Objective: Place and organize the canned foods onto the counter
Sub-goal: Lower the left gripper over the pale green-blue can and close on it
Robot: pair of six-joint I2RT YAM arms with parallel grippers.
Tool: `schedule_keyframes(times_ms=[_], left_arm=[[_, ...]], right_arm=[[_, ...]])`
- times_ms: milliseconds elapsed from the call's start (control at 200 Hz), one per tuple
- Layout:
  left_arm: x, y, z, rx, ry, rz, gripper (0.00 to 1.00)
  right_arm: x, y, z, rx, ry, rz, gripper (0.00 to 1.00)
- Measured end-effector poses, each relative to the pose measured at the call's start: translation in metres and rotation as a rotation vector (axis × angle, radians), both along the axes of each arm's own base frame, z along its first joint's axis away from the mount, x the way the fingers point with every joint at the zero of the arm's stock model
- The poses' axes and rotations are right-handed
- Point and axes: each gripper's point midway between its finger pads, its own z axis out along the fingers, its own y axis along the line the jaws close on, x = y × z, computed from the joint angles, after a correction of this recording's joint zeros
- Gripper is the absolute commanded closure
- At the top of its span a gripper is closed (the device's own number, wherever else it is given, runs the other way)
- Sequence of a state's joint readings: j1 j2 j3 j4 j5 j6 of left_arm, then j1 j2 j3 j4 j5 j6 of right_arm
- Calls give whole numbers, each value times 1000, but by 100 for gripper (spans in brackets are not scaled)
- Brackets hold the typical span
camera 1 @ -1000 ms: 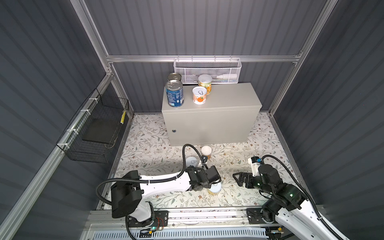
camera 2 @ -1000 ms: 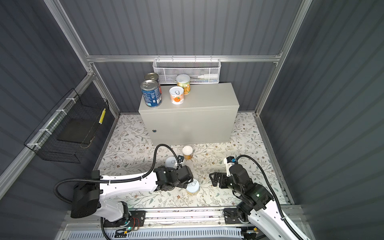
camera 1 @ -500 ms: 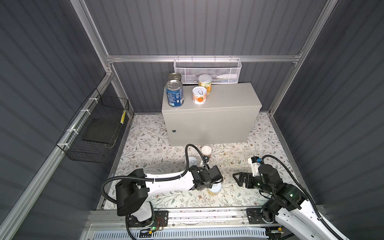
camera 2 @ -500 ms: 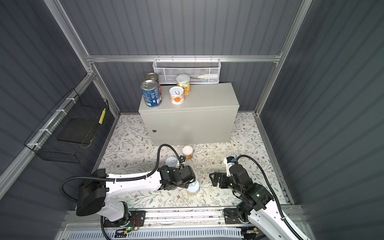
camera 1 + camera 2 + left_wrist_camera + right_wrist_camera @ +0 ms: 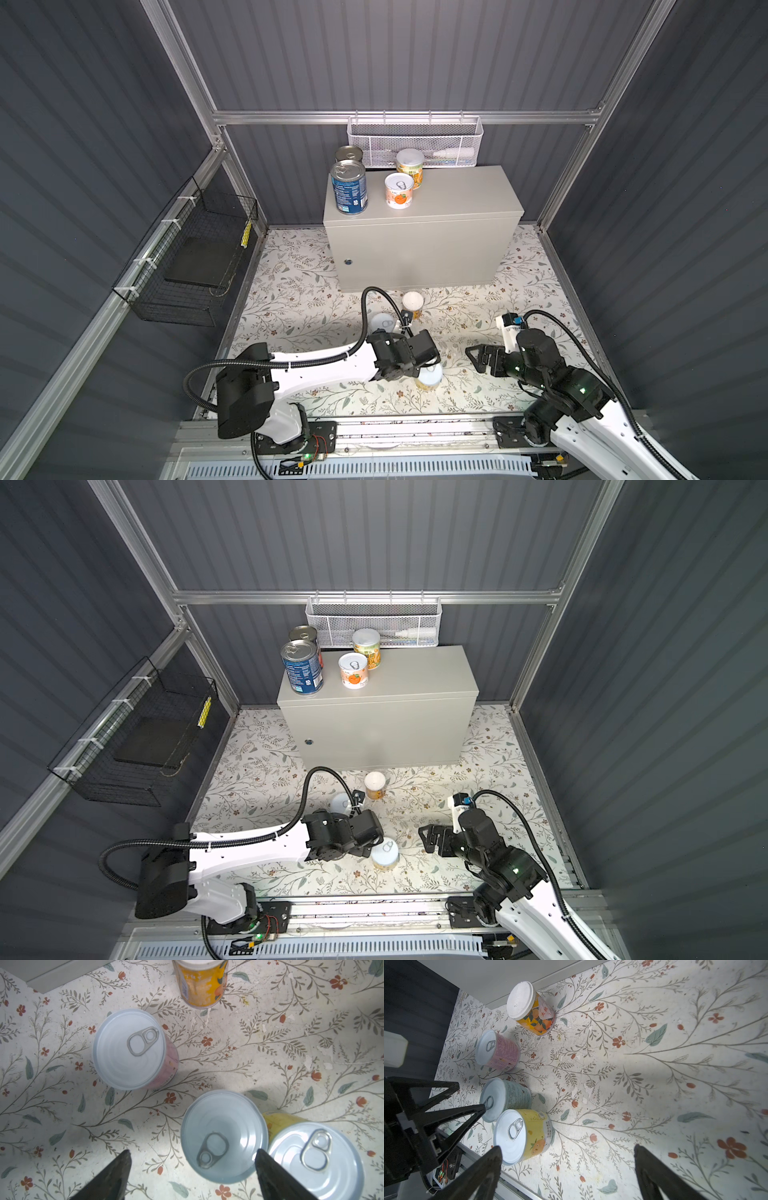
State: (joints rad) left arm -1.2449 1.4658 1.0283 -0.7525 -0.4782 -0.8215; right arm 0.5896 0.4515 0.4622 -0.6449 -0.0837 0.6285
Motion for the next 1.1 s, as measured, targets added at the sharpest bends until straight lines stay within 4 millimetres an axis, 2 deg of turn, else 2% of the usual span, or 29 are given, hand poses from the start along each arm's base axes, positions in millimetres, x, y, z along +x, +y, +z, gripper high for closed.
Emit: schedule_keyframes(times_ms=[120,270,460,695,961,1101], left_arm=[[-10,11,0,-10,35,-12,7],[-22,20,-15,26,98,-29,7],[-27,17,-33,75,143,-64,9],[-19,4,-51,157,147,-94,12],[-5,-16,-39,125,95,-108,12],[3,-22,-43,113,92,-99,13]], right_arm=[[0,0,0,0,0,0,1],[0,0,0,-1,0,-1,1],[0,0,-1,-4,4,-1,1],[1,-1,-2,-7,5,-3,1],[1,-1,-2,-7,5,-3,1],[1,-1,-2,-7,5,-4,1]])
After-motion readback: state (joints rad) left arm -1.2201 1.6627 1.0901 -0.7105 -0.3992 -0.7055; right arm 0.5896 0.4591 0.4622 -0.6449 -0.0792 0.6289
